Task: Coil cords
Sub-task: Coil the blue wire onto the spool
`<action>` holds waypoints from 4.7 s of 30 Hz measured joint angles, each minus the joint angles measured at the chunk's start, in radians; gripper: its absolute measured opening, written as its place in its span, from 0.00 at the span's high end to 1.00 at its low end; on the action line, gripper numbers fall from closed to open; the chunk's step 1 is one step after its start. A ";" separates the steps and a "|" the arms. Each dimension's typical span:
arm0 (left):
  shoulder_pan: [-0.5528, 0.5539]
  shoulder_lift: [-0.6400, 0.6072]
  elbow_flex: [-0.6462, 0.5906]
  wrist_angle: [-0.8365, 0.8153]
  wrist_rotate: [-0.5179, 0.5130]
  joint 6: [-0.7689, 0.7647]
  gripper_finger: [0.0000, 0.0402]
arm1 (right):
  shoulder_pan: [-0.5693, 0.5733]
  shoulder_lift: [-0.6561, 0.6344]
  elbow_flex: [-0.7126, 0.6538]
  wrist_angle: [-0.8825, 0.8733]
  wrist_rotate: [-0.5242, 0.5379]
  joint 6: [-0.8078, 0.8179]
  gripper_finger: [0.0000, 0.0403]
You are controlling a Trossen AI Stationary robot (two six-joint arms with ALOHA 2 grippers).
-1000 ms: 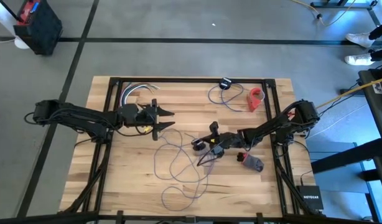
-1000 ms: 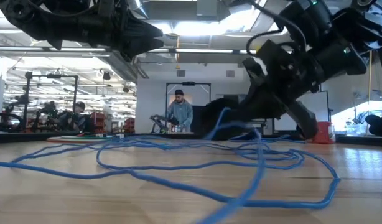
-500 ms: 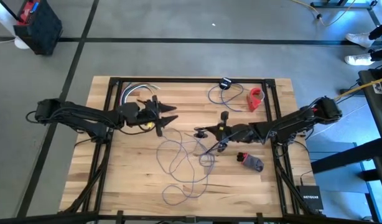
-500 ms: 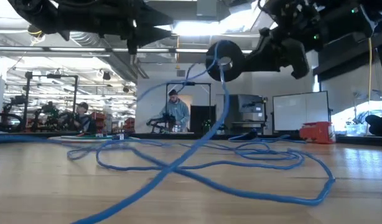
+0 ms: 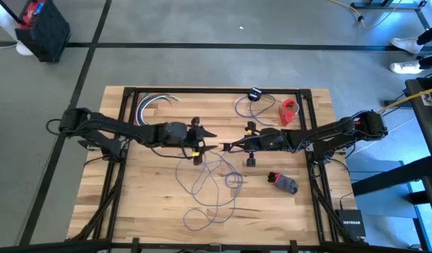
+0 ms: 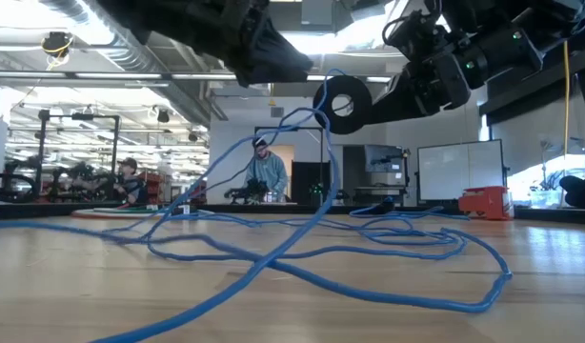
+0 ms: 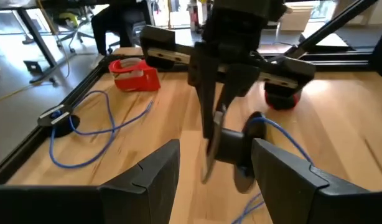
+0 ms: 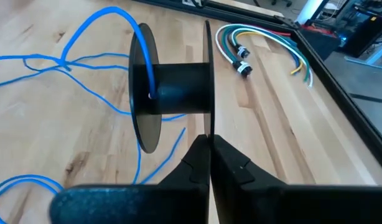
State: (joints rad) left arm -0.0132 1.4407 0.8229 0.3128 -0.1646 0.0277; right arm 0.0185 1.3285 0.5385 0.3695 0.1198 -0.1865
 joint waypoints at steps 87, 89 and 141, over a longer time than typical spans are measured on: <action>0.032 0.115 0.021 0.115 0.106 0.103 0.99 | 0.001 -0.041 0.135 -0.187 -0.066 -0.045 0.82; 0.032 0.115 0.020 0.116 0.105 0.095 1.00 | 0.001 -0.041 0.135 -0.186 -0.061 -0.061 0.88; 0.019 0.125 0.161 -0.047 -0.074 0.085 0.80 | -0.182 -0.244 0.050 -0.033 0.132 0.004 0.98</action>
State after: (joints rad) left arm 0.0055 1.5656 0.9840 0.2653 -0.2382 0.1124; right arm -0.1631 1.0847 0.5888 0.3364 0.2516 -0.1828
